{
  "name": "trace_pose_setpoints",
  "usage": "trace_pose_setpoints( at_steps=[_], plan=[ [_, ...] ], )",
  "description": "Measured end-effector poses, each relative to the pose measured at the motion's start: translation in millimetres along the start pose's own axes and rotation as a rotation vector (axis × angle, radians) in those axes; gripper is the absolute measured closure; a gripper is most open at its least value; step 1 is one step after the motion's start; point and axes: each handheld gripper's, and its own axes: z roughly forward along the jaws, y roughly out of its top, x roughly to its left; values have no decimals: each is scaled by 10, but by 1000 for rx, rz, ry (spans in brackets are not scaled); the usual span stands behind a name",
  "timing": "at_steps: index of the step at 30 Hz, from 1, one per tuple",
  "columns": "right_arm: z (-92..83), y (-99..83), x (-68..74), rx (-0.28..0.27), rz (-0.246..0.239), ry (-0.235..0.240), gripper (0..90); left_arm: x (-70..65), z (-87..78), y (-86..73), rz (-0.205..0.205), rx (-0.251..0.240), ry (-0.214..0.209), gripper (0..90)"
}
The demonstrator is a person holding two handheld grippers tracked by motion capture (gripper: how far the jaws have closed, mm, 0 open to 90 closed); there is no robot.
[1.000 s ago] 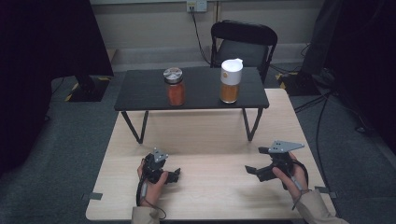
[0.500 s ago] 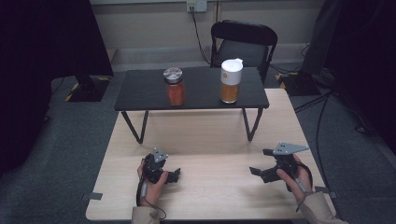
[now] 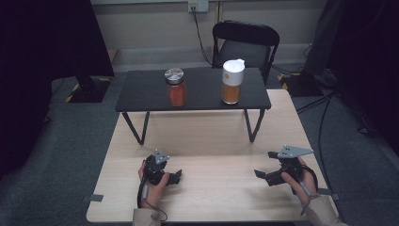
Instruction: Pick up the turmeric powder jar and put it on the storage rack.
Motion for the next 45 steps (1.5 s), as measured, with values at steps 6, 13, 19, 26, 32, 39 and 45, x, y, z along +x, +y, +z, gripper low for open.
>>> trace_pose_setpoints(
  at_steps=[6,13,19,26,32,39,45],
  plan=[
    [-27,-54,-16,6,6,-9,9,0,0,0,0,0,0,0],
    [-48,-105,-16,20,1,-28,8,0,0,0,0,0,0,0],
    [-44,-141,-18,35,-4,-33,9,-1,0,0,0,0,0,0],
    [-49,-169,-11,59,-16,-52,10,-1,0,0,0,0,1,0],
    [-54,-191,-8,79,-26,-71,10,-1,0,0,0,0,0,0],
    [-44,-229,-7,114,-33,-92,12,-1,0,0,0,0,1,0],
    [-30,-246,15,141,-54,-110,13,-1,0,0,0,0,1,0]
  ],
)
